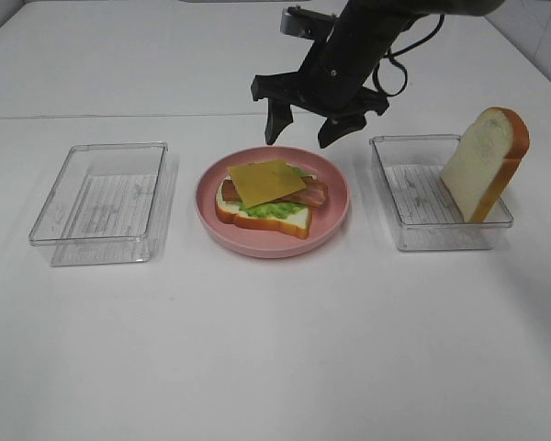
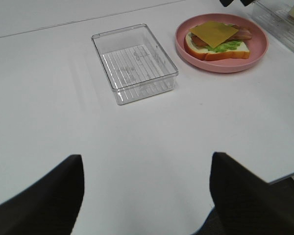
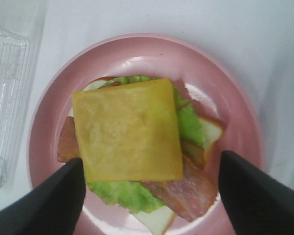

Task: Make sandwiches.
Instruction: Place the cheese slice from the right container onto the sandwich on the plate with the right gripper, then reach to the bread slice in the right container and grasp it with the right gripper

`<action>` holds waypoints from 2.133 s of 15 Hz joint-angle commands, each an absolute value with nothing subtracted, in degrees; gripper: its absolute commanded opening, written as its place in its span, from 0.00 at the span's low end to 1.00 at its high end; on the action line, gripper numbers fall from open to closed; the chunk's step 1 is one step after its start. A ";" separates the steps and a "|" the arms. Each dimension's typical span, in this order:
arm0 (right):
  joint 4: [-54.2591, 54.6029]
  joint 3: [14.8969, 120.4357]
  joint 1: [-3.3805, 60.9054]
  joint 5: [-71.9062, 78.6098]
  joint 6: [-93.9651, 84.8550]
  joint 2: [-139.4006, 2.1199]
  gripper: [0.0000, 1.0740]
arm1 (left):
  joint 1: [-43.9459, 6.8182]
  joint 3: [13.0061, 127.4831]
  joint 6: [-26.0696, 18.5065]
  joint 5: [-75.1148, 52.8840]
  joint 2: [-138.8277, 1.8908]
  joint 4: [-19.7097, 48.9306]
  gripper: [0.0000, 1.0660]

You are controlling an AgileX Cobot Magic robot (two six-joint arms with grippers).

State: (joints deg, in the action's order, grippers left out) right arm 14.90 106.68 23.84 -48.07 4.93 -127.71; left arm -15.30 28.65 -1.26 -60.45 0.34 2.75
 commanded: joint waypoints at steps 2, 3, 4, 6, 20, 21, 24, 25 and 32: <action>6.36 106.46 23.72 -51.39 6.53 -123.01 0.67 | -15.41 28.59 -1.09 -59.87 1.55 2.92 0.65; 3.04 106.46 23.03 -52.37 8.59 -120.66 0.67 | -15.41 28.59 -1.09 -59.87 1.55 2.92 0.65; 2.64 106.46 22.12 -52.94 9.05 -119.75 0.67 | -15.41 28.59 -1.09 -59.87 1.55 2.92 0.65; 2.58 106.46 18.74 -55.58 9.68 -116.77 0.67 | -15.41 28.59 -1.09 -59.87 1.55 2.92 0.65; 0.40 106.34 3.15 -73.22 3.50 -115.79 0.67 | -15.41 28.59 -1.09 -59.87 1.55 2.92 0.65; 0.00 106.34 3.15 -73.22 3.44 -116.14 0.67 | -15.41 28.59 -1.09 -59.87 1.55 2.92 0.65; -0.97 106.34 3.15 -70.30 3.44 -118.49 0.67 | -15.41 28.59 -1.09 -59.87 1.55 2.92 0.65; -1.09 106.34 3.15 -70.13 3.44 -119.29 0.67 | -15.41 28.59 -1.09 -59.87 1.55 2.92 0.65; -1.38 106.34 3.15 -67.78 2.86 -123.01 0.63 | -15.41 28.59 -1.09 -59.87 1.55 2.92 0.65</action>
